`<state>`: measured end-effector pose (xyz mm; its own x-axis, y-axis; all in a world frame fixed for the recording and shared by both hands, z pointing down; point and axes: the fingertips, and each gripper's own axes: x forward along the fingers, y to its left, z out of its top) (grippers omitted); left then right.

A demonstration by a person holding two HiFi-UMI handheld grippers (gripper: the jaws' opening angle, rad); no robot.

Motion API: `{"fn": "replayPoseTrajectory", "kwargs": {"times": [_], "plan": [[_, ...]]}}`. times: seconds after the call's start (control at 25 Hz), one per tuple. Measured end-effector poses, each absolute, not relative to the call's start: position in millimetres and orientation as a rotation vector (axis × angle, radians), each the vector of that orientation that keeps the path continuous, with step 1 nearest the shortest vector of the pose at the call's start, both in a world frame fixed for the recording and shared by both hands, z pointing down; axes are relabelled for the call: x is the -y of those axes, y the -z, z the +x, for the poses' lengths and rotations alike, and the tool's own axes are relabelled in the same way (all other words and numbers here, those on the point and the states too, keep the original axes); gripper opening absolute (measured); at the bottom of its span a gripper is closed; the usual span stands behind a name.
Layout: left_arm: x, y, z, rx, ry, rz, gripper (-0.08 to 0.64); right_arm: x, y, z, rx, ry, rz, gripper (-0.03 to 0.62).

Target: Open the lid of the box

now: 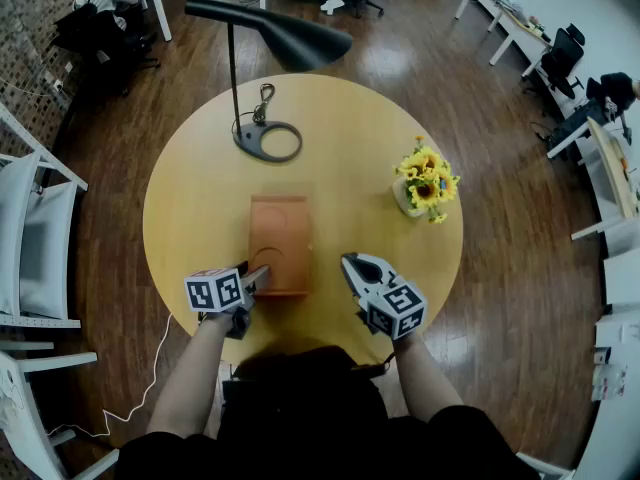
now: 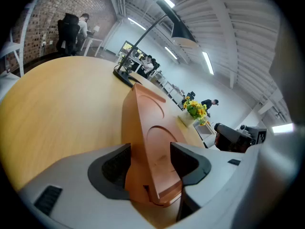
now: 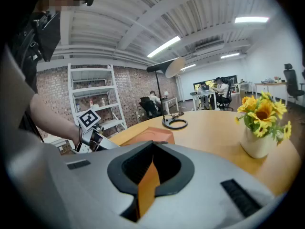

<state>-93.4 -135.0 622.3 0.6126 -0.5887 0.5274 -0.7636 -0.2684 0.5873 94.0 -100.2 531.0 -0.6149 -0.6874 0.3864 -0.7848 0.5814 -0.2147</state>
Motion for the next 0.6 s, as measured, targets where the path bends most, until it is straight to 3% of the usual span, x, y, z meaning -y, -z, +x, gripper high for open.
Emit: {"fn": "replayPoseTrajectory", "kwargs": {"times": [0.12, 0.44, 0.48, 0.52, 0.6], "plan": [[133.4, -624.6, -92.4, 1.049, -0.275, 1.961, 0.255, 107.0, -547.9, 93.2, 2.517, -0.548, 1.142, 0.055], [136.6, -622.1, -89.2, 1.038, -0.31, 1.912, 0.255, 128.3, -600.3, 75.3, 2.363, -0.37, 0.872, 0.057], [136.8, -621.4, -89.4, 1.039, -0.319, 1.915, 0.255, 129.5, -609.1, 71.6, 2.328, -0.318, 0.81, 0.068], [137.1, -619.7, -89.0, 1.045, -0.343, 1.937, 0.254, 130.9, -617.9, 67.7, 2.29, -0.268, 0.742, 0.128], [136.8, -613.8, -85.5, 1.074, -0.429, 2.026, 0.25, 135.6, -630.7, 60.3, 2.224, -0.177, 0.62, 0.15]]}}
